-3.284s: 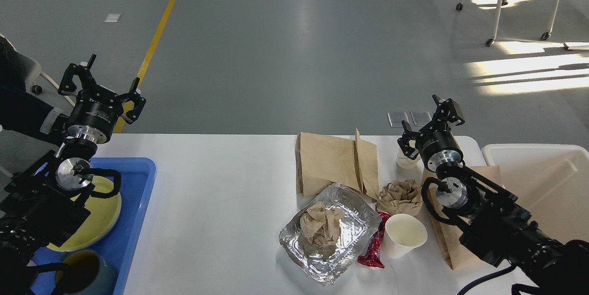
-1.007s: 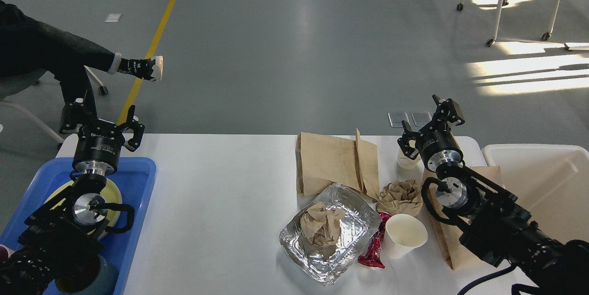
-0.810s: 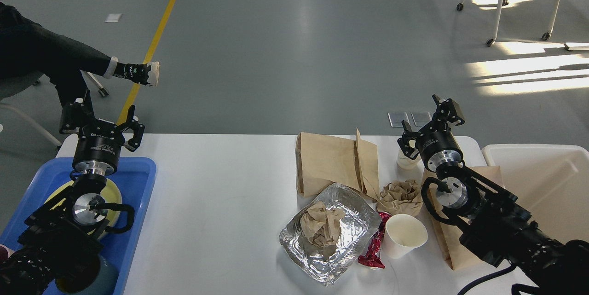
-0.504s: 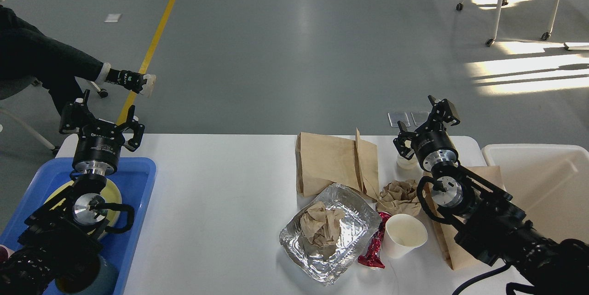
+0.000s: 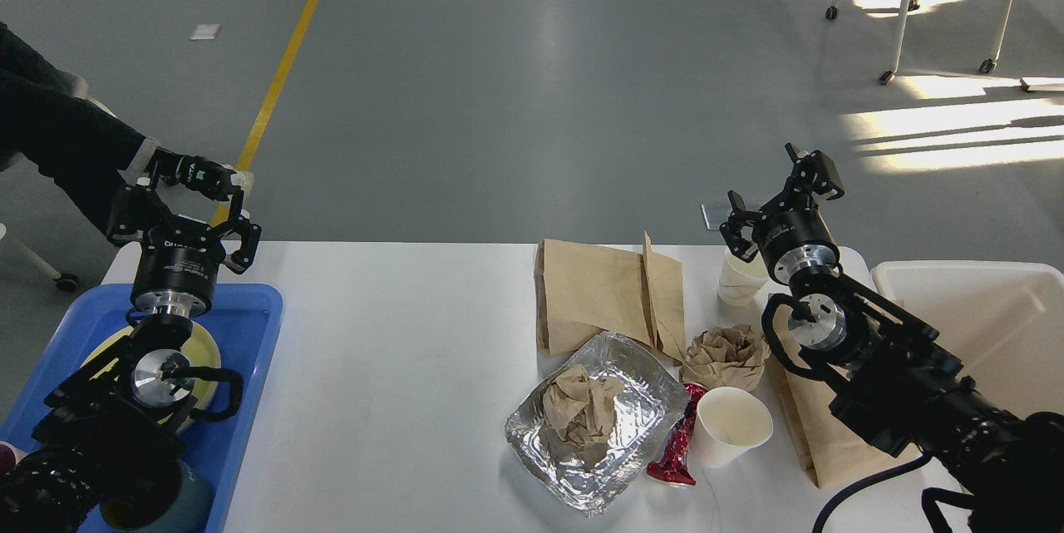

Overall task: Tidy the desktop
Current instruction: 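Raise the right gripper off the table and swing it toward the flat paper bag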

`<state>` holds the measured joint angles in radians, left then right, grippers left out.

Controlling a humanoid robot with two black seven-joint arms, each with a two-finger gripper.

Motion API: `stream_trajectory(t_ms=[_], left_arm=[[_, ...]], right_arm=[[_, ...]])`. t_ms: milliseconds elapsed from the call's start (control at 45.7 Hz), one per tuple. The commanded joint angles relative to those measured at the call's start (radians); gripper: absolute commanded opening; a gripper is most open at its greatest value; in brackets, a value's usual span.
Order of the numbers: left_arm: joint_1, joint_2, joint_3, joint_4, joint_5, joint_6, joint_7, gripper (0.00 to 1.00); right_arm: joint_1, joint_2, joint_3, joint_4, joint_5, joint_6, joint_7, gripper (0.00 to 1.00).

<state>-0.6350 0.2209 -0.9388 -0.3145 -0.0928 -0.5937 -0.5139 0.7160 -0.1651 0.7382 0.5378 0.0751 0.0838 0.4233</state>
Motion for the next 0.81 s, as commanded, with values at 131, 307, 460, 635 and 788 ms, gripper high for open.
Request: stream_trajectory(t_ms=[131,307,460,635,788], left_arm=[[0.000,0.000,0.000,0.000,-0.001,0.000,0.000,0.97],[0.000,0.000,0.000,0.000,-0.001,0.000,0.000,0.97],[0.000,0.000,0.000,0.000,0.001,0.000,0.000,0.97],[0.000,0.000,0.000,0.000,0.001,0.000,0.000,0.97],[0.000,0.000,0.000,0.000,-0.001,0.000,0.000,0.97]], right_arm=[[0.000,-0.024,0.003,-0.001,0.000,-0.001,0.000,1.00],[-0.001,-0.063,0.003,-0.001,0.000,-0.001,0.000,1.00],[-0.003,-0.077,0.004,-0.002,0.002,-0.002,0.000,1.00],[-0.001,-0.097,0.009,-0.001,0.002,0.002,0.005,1.00],[-0.010,-0.102,0.013,-0.002,0.002,0.002,0.008,1.00]])
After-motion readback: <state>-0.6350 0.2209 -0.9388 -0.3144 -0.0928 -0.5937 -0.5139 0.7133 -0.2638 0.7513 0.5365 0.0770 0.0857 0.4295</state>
